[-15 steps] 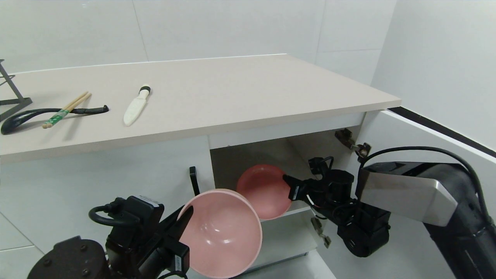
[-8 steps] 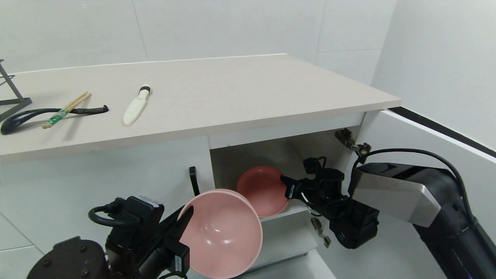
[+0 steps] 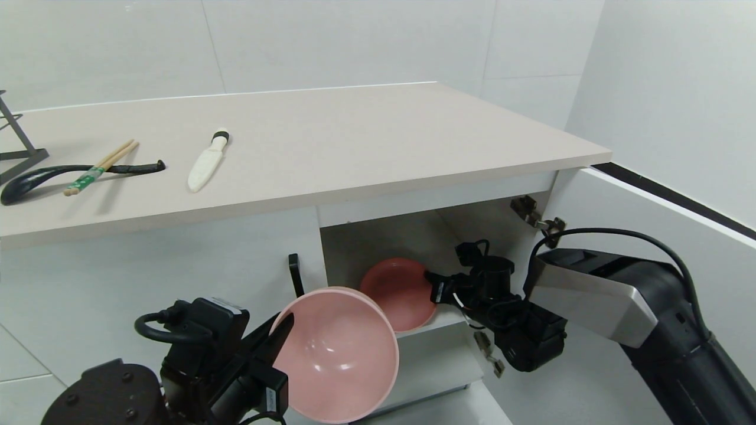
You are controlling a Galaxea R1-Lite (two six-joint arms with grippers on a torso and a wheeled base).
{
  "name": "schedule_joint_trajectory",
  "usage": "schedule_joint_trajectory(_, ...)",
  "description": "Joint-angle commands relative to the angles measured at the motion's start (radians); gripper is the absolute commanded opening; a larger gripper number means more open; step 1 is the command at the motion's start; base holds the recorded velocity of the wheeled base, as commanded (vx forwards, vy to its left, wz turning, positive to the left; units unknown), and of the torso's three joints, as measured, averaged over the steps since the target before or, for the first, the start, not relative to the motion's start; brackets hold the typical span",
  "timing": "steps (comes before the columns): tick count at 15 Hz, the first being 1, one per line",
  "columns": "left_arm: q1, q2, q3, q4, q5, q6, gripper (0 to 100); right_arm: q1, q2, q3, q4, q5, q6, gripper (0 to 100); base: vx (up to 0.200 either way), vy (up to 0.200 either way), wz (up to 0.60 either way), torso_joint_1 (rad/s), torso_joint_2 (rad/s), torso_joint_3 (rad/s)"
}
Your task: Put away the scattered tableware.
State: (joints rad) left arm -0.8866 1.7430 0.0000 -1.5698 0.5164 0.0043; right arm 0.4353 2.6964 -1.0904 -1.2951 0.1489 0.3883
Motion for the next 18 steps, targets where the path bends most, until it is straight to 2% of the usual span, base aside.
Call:
schedule_joint_trajectory(1,0.0,0.001,0.0,-0.001,0.001,0.0,0,0.002,0.0,-0.026,0.014,0.0,0.0,0,0.0,0.0,0.0,0.0,0.0,0.0)
schedule_joint_trajectory(4,0.0,0.001,0.0,-0.001,0.001,0.0,0,0.005,0.002,-0.071,0.054,-0.002,0.057,0,0.0,0.0,0.0,0.0,0.0,0.0)
schedule_joint_trajectory(8,0.0,0.0,0.0,-0.001,0.001,0.0,0,0.006,0.003,-0.092,0.08,-0.017,0.061,0,0.0,0.0,0.0,0.0,0.0,0.0)
schedule_joint_trajectory(9,0.0,0.0,0.0,-0.001,0.001,0.0,0,0.006,0.002,-0.097,0.105,-0.02,0.061,100,0.0,0.0,0.0,0.0,0.0,0.0)
schedule_joint_trajectory(13,0.0,0.0,0.0,-0.001,0.001,0.0,0,0.006,0.003,-0.097,0.1,-0.048,0.052,100,0.0,0.0,0.0,0.0,0.0,0.0)
schedule_joint_trajectory(14,0.0,0.0,0.0,-0.001,0.001,0.0,0,0.005,-0.001,-0.077,0.053,-0.068,0.03,100,0.0,0.0,0.0,0.0,0.0,0.0)
schedule_joint_trajectory(16,-0.005,0.0,0.0,-0.001,0.002,0.0,0,0.011,-0.116,0.086,-0.066,-0.094,-0.002,100,0.0,0.0,0.0,0.0,0.0,0.0)
schedule_joint_trajectory(18,-0.026,-0.007,0.0,-0.001,0.002,0.0,0,0.056,-0.245,0.343,-0.119,-0.078,-0.04,100,0.0,0.0,0.0,0.0,0.0,0.0)
